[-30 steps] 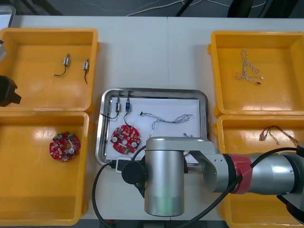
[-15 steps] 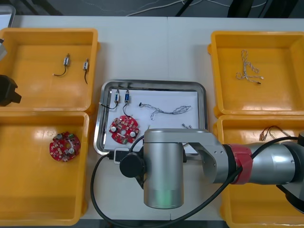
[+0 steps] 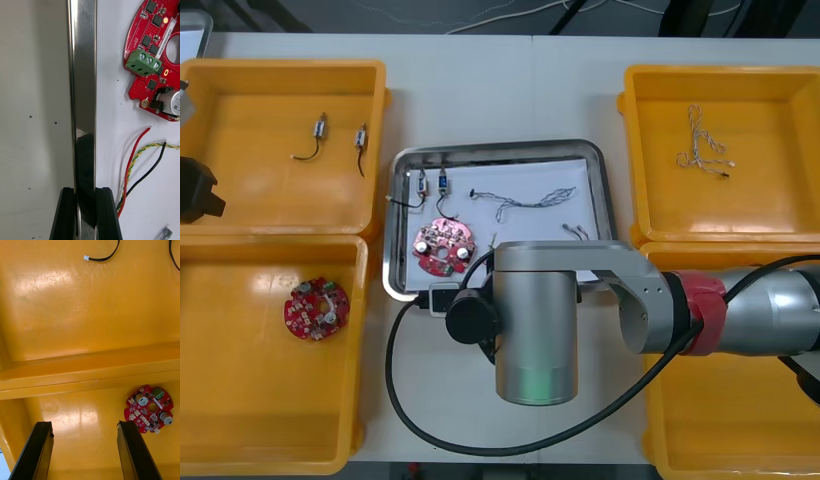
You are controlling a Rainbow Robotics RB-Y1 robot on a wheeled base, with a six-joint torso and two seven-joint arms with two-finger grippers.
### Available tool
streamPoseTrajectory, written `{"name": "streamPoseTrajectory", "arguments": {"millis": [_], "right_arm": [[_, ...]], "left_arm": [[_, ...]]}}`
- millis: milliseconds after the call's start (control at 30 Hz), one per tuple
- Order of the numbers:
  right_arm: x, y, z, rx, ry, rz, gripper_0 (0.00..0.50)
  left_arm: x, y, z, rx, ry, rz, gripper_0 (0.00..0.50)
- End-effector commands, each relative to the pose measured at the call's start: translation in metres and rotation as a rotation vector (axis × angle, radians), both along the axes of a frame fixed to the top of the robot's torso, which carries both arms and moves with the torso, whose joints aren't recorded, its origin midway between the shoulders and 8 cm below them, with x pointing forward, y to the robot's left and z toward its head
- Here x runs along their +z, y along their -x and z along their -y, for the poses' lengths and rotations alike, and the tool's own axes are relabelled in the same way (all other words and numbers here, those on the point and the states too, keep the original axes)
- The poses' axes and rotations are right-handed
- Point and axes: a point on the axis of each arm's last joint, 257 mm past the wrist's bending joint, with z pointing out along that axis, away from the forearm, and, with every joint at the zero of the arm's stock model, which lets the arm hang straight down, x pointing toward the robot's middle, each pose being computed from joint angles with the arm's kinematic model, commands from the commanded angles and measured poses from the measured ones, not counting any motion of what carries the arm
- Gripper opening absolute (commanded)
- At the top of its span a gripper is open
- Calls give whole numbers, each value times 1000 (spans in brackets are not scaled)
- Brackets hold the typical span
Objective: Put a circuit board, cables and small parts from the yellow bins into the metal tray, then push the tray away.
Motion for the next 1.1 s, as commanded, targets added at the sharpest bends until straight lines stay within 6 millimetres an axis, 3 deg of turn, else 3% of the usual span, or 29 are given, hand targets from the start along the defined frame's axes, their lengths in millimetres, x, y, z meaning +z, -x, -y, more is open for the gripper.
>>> {"name": "streamPoseTrajectory", "arguments": {"millis": [33,233,767,1100], "right_arm": [[23,-31,6,33,53,84,0],[36,-62,9,27,81,132,0],[65,-120,15,77,186,187,0],[76,-140,10,32,130,159,0]], "left_arm": [[6,4,-5,29,3,27,500],[6,4,-5,29,3,27,500],[6,4,-5,29,3,27,500],[6,4,-5,29,3,27,500]]}}
